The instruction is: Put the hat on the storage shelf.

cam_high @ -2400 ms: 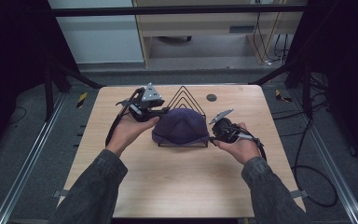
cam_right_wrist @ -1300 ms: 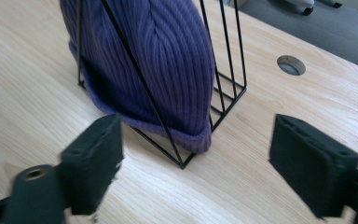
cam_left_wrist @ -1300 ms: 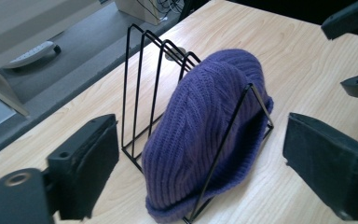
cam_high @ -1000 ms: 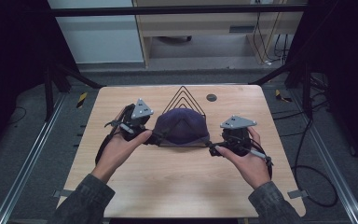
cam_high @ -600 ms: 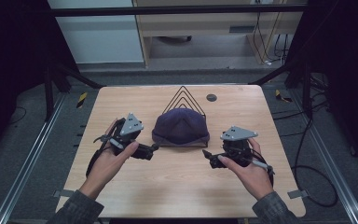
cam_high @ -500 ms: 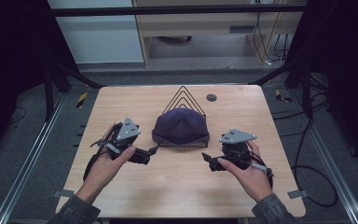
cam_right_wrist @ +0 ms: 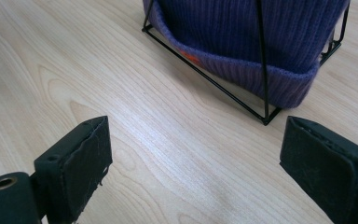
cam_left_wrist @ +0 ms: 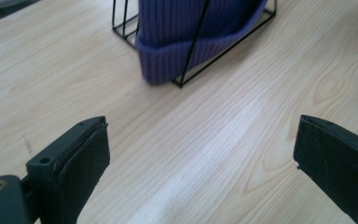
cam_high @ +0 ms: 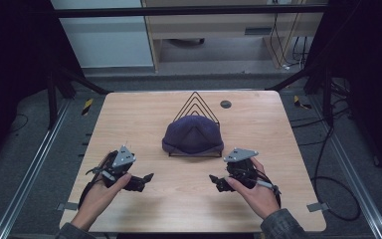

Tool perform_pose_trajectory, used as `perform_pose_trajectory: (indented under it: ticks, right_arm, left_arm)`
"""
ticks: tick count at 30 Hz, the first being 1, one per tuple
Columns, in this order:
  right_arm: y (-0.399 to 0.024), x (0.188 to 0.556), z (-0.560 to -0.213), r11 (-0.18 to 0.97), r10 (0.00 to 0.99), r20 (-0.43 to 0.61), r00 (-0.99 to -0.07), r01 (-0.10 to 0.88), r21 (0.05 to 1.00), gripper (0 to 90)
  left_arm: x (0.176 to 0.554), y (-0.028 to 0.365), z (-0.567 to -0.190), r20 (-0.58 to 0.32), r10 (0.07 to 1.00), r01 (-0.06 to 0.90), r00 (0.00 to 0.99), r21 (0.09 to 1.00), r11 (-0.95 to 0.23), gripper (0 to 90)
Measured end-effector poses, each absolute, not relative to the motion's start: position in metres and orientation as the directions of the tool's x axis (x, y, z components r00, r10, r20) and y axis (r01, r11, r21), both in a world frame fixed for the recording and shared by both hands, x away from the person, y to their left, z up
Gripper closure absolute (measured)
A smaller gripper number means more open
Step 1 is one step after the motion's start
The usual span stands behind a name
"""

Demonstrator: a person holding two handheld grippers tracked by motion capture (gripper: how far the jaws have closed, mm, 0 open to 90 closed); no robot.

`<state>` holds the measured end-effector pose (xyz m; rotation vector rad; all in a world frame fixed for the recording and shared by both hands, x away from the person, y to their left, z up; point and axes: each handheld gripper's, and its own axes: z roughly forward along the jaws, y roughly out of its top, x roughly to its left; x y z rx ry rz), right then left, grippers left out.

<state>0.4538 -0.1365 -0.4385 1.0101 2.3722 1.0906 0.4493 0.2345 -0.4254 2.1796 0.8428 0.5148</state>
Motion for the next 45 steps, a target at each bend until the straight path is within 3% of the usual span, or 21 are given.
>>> perform_pose_trajectory:
  ticks: [6,27,45]
  right_arm:
    - [-0.135,0.456,-0.451,0.456,0.726,0.008,-0.688,0.489,0.744,9.1]
    - [-0.105,0.459,-0.486,0.515,0.678,0.018,-0.735,0.492,0.702,9.6]
    - [-0.099,0.476,-0.504,0.494,0.735,-0.014,-0.678,0.521,0.697,10.7]
  left_arm:
    - [0.445,0.247,-0.450,0.065,0.718,0.454,0.693,0.735,-0.504,3.2]
    - [0.457,0.281,-0.474,0.077,0.780,0.540,0.621,0.680,-0.496,3.8]
    - [0.474,0.303,-0.492,0.048,0.833,0.625,0.551,0.637,-0.451,3.7]
